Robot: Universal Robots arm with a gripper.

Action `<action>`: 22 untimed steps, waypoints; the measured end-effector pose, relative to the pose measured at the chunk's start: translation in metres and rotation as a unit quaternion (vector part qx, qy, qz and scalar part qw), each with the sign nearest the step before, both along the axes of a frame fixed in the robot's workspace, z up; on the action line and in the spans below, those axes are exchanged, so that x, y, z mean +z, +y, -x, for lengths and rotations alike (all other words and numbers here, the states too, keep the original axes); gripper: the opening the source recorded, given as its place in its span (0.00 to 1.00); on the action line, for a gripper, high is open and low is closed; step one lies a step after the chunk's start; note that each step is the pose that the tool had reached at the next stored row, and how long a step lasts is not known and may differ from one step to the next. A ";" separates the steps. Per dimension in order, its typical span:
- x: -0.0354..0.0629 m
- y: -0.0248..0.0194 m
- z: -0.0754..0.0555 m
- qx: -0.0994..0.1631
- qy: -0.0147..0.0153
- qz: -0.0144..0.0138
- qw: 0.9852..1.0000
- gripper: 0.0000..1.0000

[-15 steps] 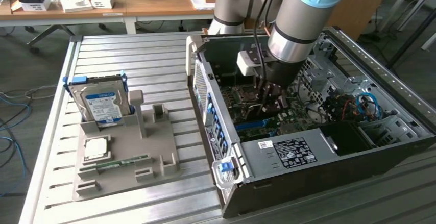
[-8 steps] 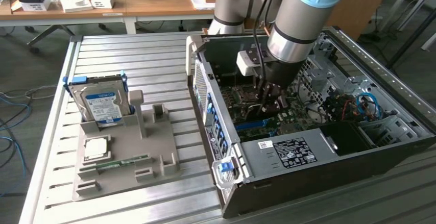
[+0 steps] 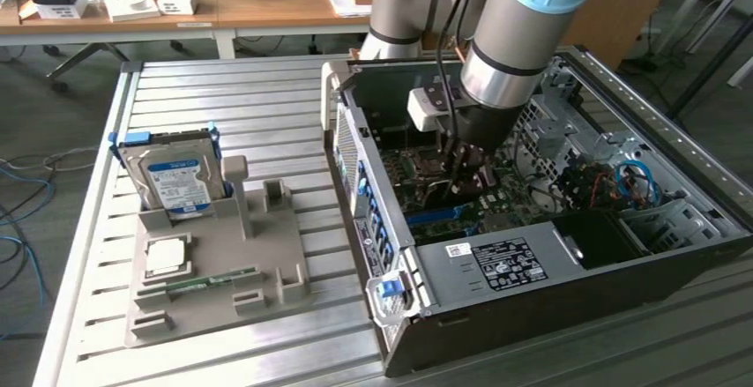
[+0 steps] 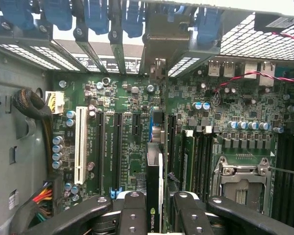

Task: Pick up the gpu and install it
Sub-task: 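Insert the gpu into the slot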

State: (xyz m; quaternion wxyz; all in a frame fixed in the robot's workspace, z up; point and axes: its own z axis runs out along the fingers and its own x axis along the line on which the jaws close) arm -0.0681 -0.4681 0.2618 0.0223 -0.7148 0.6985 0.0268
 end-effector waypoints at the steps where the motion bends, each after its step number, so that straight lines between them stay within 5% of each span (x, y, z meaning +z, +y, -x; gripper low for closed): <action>1: 0.0000 0.0000 0.000 0.000 0.000 0.000 1.000 0.26; 22: -0.0053 0.0000 0.000 0.000 0.000 0.000 1.000 0.26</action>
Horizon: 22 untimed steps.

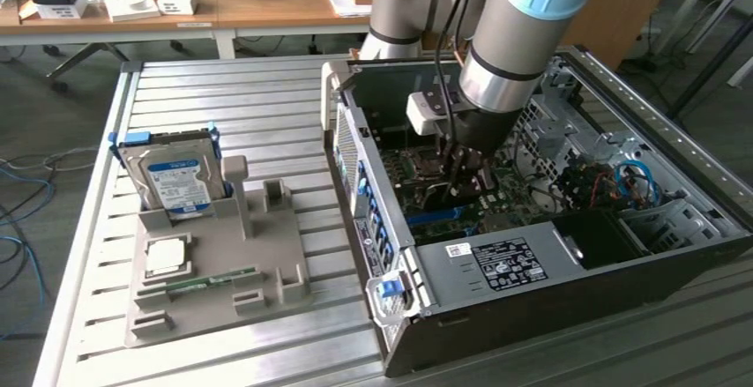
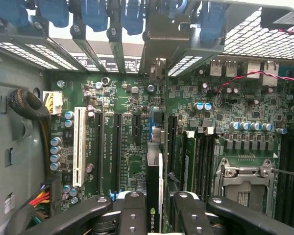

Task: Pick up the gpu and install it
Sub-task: 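Insert the gpu into the slot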

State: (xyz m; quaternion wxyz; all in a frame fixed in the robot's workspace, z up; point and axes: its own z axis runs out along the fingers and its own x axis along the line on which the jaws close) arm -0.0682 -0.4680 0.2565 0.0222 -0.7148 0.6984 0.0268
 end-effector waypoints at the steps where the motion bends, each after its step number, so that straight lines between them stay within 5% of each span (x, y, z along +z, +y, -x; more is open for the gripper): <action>1: 0.0000 0.0000 0.000 0.000 0.000 0.000 1.000 0.26; 22: -0.0007 0.0001 0.000 0.000 0.000 0.000 1.000 0.26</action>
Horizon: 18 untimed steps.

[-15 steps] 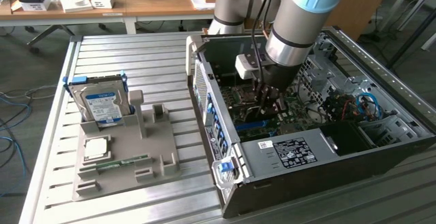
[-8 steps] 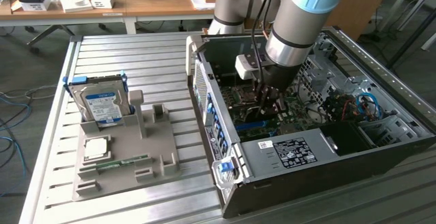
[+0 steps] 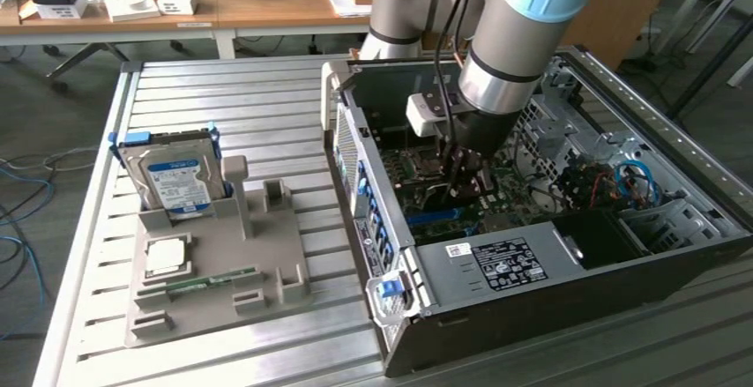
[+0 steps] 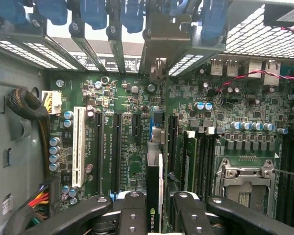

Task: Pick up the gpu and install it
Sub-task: 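Insert the gpu into the slot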

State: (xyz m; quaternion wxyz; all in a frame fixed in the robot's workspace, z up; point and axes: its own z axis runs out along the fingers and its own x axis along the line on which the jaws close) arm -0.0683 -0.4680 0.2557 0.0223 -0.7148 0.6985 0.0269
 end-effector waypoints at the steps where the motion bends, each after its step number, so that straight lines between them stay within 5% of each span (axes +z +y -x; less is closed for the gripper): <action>1: 0.0009 0.0000 0.000 0.000 0.000 0.000 1.000 0.26; 18: 0.0019 -0.0006 -0.001 -0.003 0.000 0.000 1.000 0.26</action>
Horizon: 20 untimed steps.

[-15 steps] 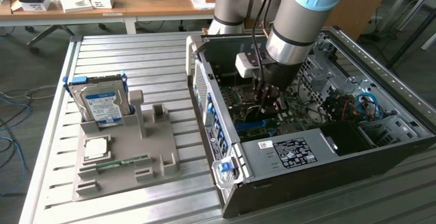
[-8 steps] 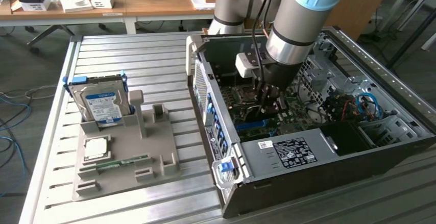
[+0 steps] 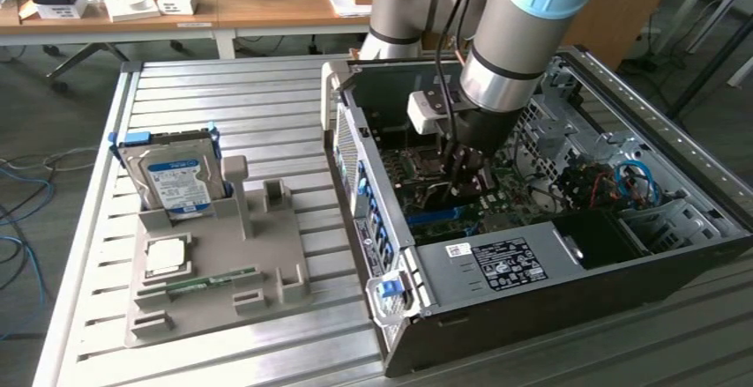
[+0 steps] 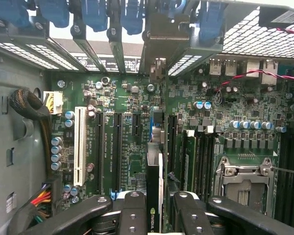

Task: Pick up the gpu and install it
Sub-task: 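Insert the gpu into the slot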

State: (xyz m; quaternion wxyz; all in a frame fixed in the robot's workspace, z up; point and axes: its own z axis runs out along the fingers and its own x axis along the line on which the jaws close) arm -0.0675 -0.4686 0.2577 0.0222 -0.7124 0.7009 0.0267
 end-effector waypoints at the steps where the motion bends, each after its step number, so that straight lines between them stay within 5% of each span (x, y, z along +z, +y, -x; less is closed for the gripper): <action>1: 0.0000 -0.0001 0.000 -0.001 0.000 0.000 1.000 0.26; 20: -0.0001 -0.0013 0.000 -0.009 0.000 0.003 1.000 0.26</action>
